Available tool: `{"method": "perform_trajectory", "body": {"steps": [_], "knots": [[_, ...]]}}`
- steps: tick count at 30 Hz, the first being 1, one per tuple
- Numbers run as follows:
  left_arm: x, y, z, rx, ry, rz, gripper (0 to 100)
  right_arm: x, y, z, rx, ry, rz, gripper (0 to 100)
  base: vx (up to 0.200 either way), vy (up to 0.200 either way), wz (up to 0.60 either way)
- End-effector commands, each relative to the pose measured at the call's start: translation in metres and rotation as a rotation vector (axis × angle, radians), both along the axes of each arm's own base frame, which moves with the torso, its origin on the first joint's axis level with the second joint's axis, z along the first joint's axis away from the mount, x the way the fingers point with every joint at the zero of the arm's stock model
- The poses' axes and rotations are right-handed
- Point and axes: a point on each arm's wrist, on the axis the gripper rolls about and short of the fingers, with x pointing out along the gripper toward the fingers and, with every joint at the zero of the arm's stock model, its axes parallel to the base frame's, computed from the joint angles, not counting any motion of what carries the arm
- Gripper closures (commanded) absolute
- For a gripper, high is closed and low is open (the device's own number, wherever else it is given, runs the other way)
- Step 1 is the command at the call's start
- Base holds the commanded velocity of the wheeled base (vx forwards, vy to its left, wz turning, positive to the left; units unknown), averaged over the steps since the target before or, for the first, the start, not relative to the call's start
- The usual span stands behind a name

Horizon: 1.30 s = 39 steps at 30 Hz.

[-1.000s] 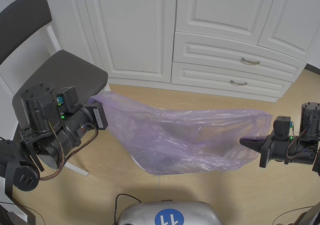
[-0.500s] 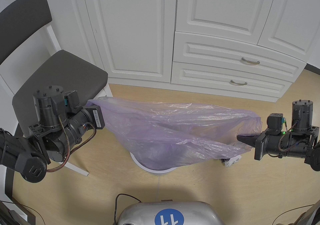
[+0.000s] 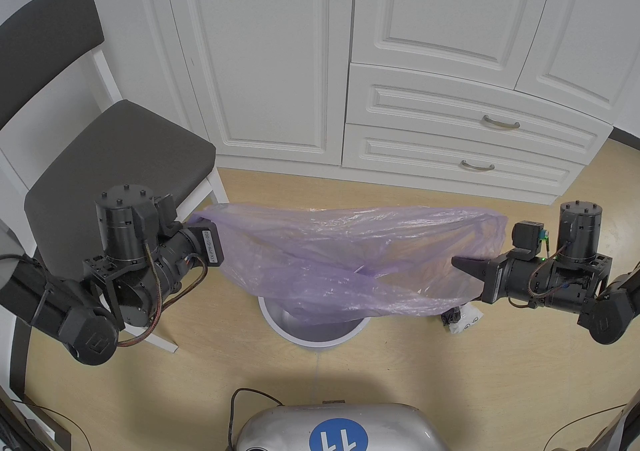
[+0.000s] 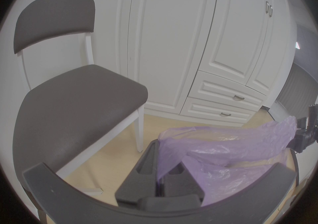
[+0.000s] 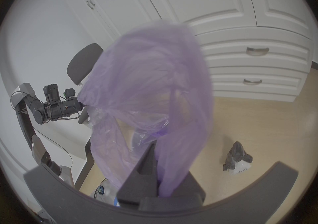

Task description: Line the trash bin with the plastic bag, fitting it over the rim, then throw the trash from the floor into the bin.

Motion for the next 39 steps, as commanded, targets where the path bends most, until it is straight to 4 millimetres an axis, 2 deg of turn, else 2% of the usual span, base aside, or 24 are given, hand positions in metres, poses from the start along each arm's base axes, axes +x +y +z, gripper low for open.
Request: {"method": "perform_trajectory", "body": {"steps": [1, 7, 10, 11, 17, 18, 24, 31, 39], "knots": [[0.009, -0.005, -0.023, 0.023, 0.065, -0.001, 100, 0.012, 0.006, -0.026, -0.024, 0.085, 0.007, 100, 0.000, 0.000, 0.00], [0.016, -0.010, -0.040, 0.028, 0.068, 0.000, 100, 0.022, 0.010, -0.042, -0.029, 0.101, 0.005, 100, 0.000, 0.000, 0.00], [0.017, -0.011, -0.040, 0.026, 0.063, 0.003, 100, 0.024, 0.010, -0.046, -0.029, 0.100, 0.004, 100, 0.000, 0.000, 0.00], [0.015, -0.013, -0.040, 0.025, 0.060, -0.008, 100, 0.027, 0.011, -0.054, -0.027, 0.105, 0.001, 100, 0.000, 0.000, 0.00], [0.011, -0.020, -0.037, 0.015, 0.049, -0.032, 100, 0.030, 0.012, -0.060, -0.018, 0.116, -0.005, 100, 0.000, 0.000, 0.00], [0.010, -0.023, -0.035, 0.000, 0.044, -0.037, 100, 0.031, 0.013, -0.061, -0.016, 0.122, -0.007, 0, 0.000, 0.000, 0.00], [0.007, -0.026, -0.024, -0.037, 0.013, -0.042, 100, 0.032, 0.016, -0.064, 0.057, 0.188, -0.033, 0, 0.000, 0.000, 0.00], [0.008, -0.027, -0.020, -0.051, 0.001, -0.041, 100, 0.022, 0.015, -0.075, 0.128, 0.302, -0.073, 0, 0.000, 0.000, 0.00], [0.007, -0.027, -0.017, -0.057, -0.007, -0.043, 100, 0.016, 0.023, -0.079, 0.217, 0.265, -0.177, 0, 0.000, 0.000, 0.00]]}}
